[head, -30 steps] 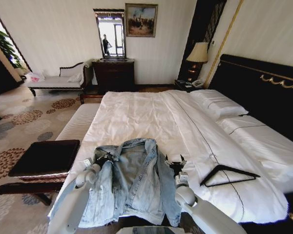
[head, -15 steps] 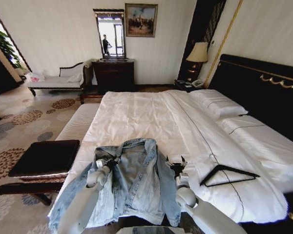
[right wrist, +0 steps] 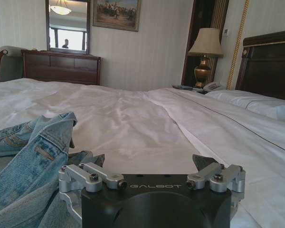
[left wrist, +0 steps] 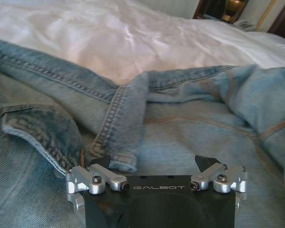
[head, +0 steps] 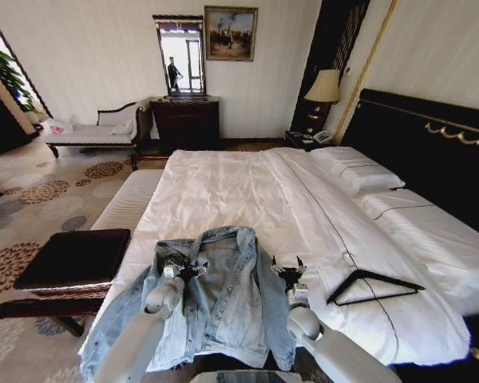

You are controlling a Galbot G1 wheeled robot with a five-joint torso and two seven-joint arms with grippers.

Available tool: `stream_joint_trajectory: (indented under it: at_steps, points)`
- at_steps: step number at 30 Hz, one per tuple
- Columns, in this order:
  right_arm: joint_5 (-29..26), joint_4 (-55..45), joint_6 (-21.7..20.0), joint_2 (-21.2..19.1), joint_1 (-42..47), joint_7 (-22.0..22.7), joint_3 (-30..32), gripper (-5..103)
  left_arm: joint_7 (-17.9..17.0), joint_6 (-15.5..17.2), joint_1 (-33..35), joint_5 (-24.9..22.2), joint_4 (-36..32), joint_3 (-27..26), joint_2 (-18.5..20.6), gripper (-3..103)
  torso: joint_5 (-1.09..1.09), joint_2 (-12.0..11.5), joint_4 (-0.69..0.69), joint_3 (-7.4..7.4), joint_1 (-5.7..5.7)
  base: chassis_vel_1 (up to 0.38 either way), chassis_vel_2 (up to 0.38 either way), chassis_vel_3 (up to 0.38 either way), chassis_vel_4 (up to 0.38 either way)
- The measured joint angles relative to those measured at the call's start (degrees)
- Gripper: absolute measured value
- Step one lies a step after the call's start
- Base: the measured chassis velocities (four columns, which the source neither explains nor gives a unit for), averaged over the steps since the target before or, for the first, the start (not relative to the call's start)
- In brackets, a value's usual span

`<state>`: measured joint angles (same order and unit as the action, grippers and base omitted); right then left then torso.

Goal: Pick up the clothes from the bed and hang them on the clothes hanger.

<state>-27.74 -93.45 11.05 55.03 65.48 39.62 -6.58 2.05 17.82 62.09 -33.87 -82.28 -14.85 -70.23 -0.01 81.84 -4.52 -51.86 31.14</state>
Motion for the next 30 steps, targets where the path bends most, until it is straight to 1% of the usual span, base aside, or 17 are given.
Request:
stream_joint_trajectory:
  at_steps: [1,4,8,13,14,15,17,18,21,22,24,25,26,27,30]
  points:
    - [0.0,0.0,0.0,0.0,0.0,0.0,0.0,100,0.0,0.0,-0.3,0.0,0.6,-0.2,0.0,100,0.01,0.0,0.00,0.00,0.00,0.000,0.000,0.000,0.000]
    - [0.0,0.0,0.0,0.0,0.3,0.0,0.0,100,0.0,0.0,-1.2,-0.3,2.5,-0.7,0.0,100,0.00,0.0,-0.01,0.00,0.01,0.000,0.000,0.000,0.000]
    - [0.1,0.0,0.0,0.0,0.6,0.2,0.1,100,0.1,0.3,-1.6,-0.6,3.3,-0.7,0.1,100,0.01,0.0,0.00,0.00,0.00,0.000,0.000,0.000,0.000]
    - [0.2,-0.2,-0.1,-0.2,0.9,0.3,0.3,100,0.6,-0.3,-2.8,-0.5,5.9,-0.7,-0.3,100,0.00,0.0,0.00,0.00,0.00,0.000,0.000,0.000,0.000]
    - [0.2,-0.3,-0.1,-0.2,1.0,0.4,0.4,100,0.9,-0.8,-3.7,-0.6,7.1,-0.7,-0.6,96,0.01,0.0,0.01,0.00,0.00,0.000,0.000,0.000,0.000]
    - [0.3,-0.3,-0.1,-0.2,1.1,0.4,0.5,100,1.1,-1.0,-4.2,-0.6,7.8,-0.7,-0.6,96,0.01,0.0,0.01,0.00,0.00,0.000,0.000,0.000,0.000]
    - [0.4,-0.3,-0.1,-0.2,1.4,0.4,0.8,100,1.4,-1.4,-4.9,-0.8,8.7,-0.6,-0.7,86,0.01,0.0,0.02,0.00,0.00,0.000,0.000,0.000,0.000]
    - [0.4,-0.3,-0.1,-0.2,1.4,0.4,0.8,100,1.4,-1.4,-4.9,-0.8,8.7,-0.6,-0.7,86,0.01,0.0,0.02,0.00,0.00,0.000,0.000,0.000,0.000]
    - [0.5,-0.3,-0.1,-0.2,1.9,0.4,1.2,100,1.4,-1.5,-5.5,-1.7,9.0,-1.1,-0.8,70,0.01,0.0,-0.01,0.00,0.00,0.000,0.000,0.000,0.000]
    - [0.5,-0.3,-0.1,-0.2,2.0,0.4,1.2,100,1.4,-1.5,-5.5,-1.9,8.8,-1.4,-0.8,70,0.00,0.0,0.00,0.00,0.01,0.000,0.000,0.000,0.000]
    - [0.6,-0.3,-0.1,-0.2,2.0,0.5,1.3,100,1.4,-1.6,-5.4,-2.6,8.2,-2.5,-0.5,59,0.00,0.0,-0.01,0.00,0.01,0.000,0.000,0.000,0.000]
    - [0.6,-0.3,-0.1,-0.2,2.0,0.5,1.3,100,1.4,-1.6,-5.4,-2.6,8.2,-2.5,-0.5,59,0.00,0.0,-0.01,0.00,0.01,0.000,0.000,0.000,0.000]
    - [0.6,-0.3,-0.1,-0.2,2.0,0.5,1.3,100,1.4,-1.6,-5.3,-3.0,8.0,-2.9,-0.4,54,0.00,0.0,-0.01,-0.01,0.01,0.000,0.000,0.000,0.000]
    - [0.6,-0.2,-0.1,-0.2,1.9,0.5,1.3,100,1.4,-1.6,-5.3,-3.3,7.8,-3.3,-0.3,54,0.00,0.0,0.00,-0.01,0.01,0.000,0.000,0.000,0.000]
    - [0.6,-0.1,-0.2,-0.2,1.5,0.6,1.1,100,1.3,-1.7,-5.3,-4.9,7.2,-5.4,0.4,37,0.00,0.0,0.00,0.00,0.01,0.000,0.000,0.000,0.000]
